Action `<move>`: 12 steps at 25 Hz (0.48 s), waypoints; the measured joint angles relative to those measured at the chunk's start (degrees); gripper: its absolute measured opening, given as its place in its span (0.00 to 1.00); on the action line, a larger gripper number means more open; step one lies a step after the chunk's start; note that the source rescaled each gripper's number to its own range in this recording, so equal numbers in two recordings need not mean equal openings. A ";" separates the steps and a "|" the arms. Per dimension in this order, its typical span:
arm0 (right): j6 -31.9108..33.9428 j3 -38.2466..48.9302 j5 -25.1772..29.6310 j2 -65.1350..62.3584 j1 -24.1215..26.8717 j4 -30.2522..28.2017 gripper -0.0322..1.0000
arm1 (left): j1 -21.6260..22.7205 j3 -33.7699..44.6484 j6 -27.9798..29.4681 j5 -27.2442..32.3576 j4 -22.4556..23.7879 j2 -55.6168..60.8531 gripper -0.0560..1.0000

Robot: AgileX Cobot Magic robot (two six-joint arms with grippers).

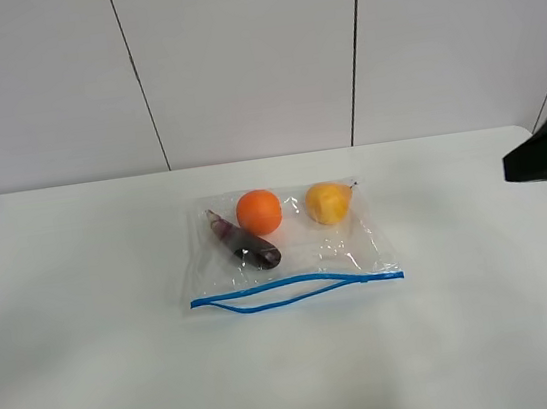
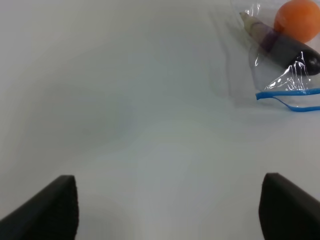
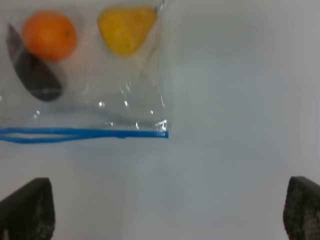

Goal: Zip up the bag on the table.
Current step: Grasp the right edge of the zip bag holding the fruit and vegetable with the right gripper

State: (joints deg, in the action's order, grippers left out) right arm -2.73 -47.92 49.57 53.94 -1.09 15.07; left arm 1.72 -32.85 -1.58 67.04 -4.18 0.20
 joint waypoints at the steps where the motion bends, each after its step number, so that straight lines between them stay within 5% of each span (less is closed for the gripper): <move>1: -0.98 -1.03 -0.13 3.91 0.00 0.64 1.00 | 0.00 0.00 0.00 0.00 0.00 0.00 1.00; 7: -8.13 -4.23 -1.43 23.34 0.00 6.38 0.99 | 0.00 0.00 0.00 0.00 0.00 0.00 1.00; 12: -21.32 -4.27 -1.05 33.92 0.73 20.76 0.95 | 0.00 0.00 0.00 0.00 0.00 0.00 1.00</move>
State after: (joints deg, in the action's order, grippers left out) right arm -24.06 -52.20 48.52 87.86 -0.36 35.83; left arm 1.72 -32.85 -1.58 67.04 -4.18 0.20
